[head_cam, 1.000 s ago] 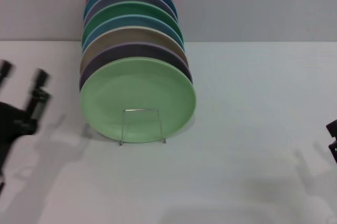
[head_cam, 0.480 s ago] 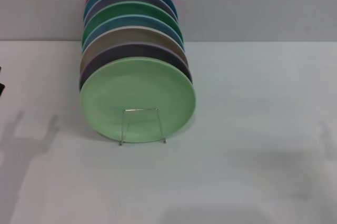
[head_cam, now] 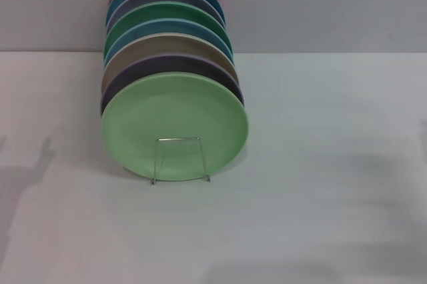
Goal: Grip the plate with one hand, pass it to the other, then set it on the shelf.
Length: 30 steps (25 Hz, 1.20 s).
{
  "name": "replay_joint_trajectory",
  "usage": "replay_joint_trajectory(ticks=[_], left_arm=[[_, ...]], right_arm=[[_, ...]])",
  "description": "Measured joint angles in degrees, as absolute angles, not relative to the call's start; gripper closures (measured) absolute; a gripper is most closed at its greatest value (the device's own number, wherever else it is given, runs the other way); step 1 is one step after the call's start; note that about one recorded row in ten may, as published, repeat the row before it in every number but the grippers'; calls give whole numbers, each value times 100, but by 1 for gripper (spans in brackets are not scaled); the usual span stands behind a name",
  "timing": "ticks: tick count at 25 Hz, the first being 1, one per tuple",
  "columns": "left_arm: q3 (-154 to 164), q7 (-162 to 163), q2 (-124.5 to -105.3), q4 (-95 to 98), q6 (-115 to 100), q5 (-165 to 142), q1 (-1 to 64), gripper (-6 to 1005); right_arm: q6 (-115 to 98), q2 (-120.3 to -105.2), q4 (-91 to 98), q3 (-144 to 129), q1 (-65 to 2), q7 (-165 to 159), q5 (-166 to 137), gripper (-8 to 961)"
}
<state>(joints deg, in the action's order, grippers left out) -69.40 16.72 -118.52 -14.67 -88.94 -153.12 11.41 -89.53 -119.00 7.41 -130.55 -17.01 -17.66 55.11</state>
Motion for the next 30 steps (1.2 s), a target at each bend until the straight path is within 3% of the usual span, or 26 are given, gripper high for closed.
replay_joint_trajectory(ticks=[10, 15, 30], left_arm=[[-7004, 1519, -11893, -1469, -8646, -15148, 1365, 139], [-7004, 1492, -11899, -1469, -8606, -15116, 1393, 140], [-6949, 1266, -11905, -1468, -8550, -15125, 1456, 139]], right_arm=[[-8682, -11860, 694, -12802, -2131, -1763, 5511, 451], [-8573, -11708, 724, -12782, -2213, -2017, 5452, 451], [-8618, -11758, 639, -12753, -2062, -1927, 5473, 451]])
